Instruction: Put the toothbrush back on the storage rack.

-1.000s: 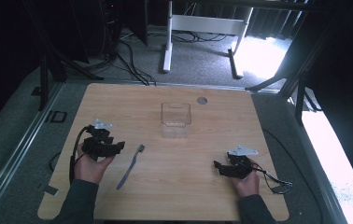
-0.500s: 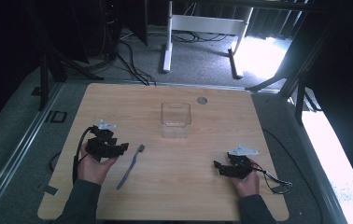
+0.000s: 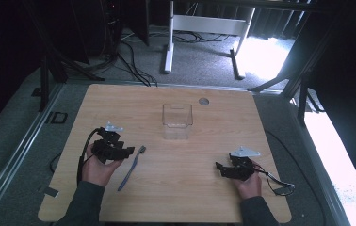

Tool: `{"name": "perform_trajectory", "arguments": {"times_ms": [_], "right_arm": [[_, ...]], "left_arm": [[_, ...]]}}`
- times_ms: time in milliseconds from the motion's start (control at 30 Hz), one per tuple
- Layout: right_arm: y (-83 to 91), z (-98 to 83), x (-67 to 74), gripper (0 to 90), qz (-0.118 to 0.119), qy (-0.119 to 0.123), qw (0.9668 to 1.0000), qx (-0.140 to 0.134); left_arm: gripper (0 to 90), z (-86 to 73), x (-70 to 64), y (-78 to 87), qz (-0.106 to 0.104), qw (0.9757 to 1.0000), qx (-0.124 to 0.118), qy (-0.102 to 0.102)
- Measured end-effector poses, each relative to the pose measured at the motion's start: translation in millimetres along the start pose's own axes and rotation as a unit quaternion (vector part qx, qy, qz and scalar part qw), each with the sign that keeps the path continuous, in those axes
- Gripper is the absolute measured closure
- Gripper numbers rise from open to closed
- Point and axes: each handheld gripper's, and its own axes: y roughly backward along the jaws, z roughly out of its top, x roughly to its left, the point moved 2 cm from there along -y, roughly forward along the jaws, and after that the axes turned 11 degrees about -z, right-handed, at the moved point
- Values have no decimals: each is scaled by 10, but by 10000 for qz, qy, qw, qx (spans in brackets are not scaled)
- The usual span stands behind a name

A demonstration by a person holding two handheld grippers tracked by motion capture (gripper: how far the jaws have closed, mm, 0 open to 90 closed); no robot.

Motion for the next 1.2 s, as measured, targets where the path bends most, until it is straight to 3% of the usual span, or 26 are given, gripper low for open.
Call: {"name": "perform_trajectory", "arguments": {"times_ms": [567,933,1200], "right_arm": [[-1,1,0,261,6,1,10000,0],[-1,1,0,262,5,2,10000,-1],[-2,2,-1,262,5,4,10000,-3]], "left_arm": [[518,3,-75,-65,-109,9997,211,-43],[509,-10,-97,-116,0,9991,416,11],[512,-1,-121,-189,124,9973,722,5]]}}
